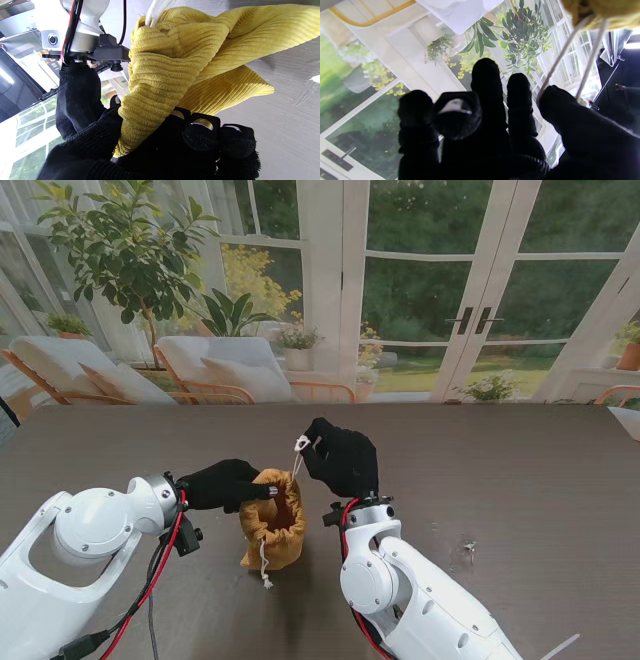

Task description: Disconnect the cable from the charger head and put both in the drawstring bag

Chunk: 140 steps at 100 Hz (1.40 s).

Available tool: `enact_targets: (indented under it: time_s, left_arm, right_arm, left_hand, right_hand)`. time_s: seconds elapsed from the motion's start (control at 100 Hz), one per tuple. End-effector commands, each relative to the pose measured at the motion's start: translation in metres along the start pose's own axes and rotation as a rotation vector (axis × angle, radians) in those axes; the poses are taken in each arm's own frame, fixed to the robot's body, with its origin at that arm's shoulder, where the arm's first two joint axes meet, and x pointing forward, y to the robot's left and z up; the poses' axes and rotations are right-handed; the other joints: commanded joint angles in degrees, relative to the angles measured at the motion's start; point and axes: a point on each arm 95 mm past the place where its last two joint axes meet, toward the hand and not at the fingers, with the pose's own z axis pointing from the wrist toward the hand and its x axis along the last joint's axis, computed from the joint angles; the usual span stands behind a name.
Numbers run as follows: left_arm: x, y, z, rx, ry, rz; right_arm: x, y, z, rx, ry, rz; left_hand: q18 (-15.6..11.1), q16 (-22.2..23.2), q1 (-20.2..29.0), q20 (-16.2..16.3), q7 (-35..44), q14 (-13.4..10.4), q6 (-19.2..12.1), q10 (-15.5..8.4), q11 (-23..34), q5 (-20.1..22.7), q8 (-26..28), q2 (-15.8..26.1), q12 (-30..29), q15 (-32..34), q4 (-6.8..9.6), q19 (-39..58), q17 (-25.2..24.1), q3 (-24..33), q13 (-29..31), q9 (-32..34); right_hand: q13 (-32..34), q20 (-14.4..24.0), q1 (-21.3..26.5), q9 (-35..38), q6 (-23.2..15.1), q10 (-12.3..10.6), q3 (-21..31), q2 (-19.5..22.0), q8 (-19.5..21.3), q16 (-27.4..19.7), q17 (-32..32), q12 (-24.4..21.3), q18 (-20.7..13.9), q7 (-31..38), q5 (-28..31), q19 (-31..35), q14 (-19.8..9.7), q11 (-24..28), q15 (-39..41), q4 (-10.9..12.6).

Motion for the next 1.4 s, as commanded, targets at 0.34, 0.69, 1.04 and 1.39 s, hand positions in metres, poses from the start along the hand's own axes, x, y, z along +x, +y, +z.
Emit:
enact_targets:
  time_s: [0.34, 0.69, 1.04, 1.39]
  left_arm:
    - [0.0007, 0.0027, -0.002, -0.026, -0.002, 0.001]
    - [0.0016, 0.0038, -0.0026, -0.036, -0.006, 0.0]
    - [0.0023, 0.0029, -0.0008, -0.038, -0.004, -0.003]
    - [0.0031, 0.0025, 0.0002, -0.038, -0.004, -0.006]
  right_arm:
    - [0.0046, -0.0023, 0.0023, -0.021, -0.027, -0.023]
    - [0.0069, -0.0052, 0.0005, 0.012, -0.035, -0.001]
    - [0.0035, -0.0045, 0.0022, 0.02, -0.012, -0.047]
    - [-0.0009, -0.0003, 0.0065, 0.04, 0.036, -0.153]
  left_hand:
    - [-0.78, -0.17, 1.35, 1.17, 0.85, 2.1, 2.14, 1.31, -0.06, 0.0, 0.04, 1.91, -0.26, -0.3, 1.34, -0.25, -1.51, -1.51, -1.6, -0.66]
    - [-0.71, -0.15, 1.54, 1.18, 0.72, 2.15, 2.19, 1.34, -0.09, -0.09, -0.06, 1.97, -0.3, -0.38, 1.38, -0.29, -1.56, -1.75, -1.63, -0.69]
    - [-0.63, -0.16, 1.73, 1.22, 0.36, 2.26, 2.15, 1.6, -0.38, -0.03, -0.33, 1.99, -0.47, -0.5, 1.42, -0.36, -1.61, -2.0, -1.67, -0.74]
    - [-0.6, -0.22, 2.06, 1.23, -0.15, 2.74, 2.18, 1.7, -0.54, -0.07, -0.68, 2.01, -0.57, -0.84, 1.49, -0.41, -1.63, -2.34, -1.77, -0.79]
  right_hand:
    - [1.15, -4.04, 7.07, 5.36, 1.85, -1.14, 4.95, -8.99, -8.72, 1.69, 23.97, -0.23, -2.24, -4.68, -6.0, 4.28, -3.39, -0.57, 4.12, -1.2]
    - [1.18, -4.47, 11.54, 4.19, -4.39, 0.0, 4.65, -6.71, -10.24, 2.85, 23.83, 1.35, -1.65, -4.68, -0.51, 4.43, -4.33, 1.7, 7.7, -1.1]
    - [1.09, -3.8, 5.28, 8.19, 10.0, 0.59, 13.58, -12.86, -1.16, 3.07, 24.31, 0.49, -1.91, 8.83, -2.63, 6.25, -3.35, 2.64, 7.56, -0.65]
    - [1.14, -2.99, 5.17, 8.7, 14.19, 1.8, 14.54, -13.91, -0.26, 3.69, 24.86, 0.14, -2.96, 12.52, -3.53, 8.09, -4.35, 1.94, 7.59, 1.04]
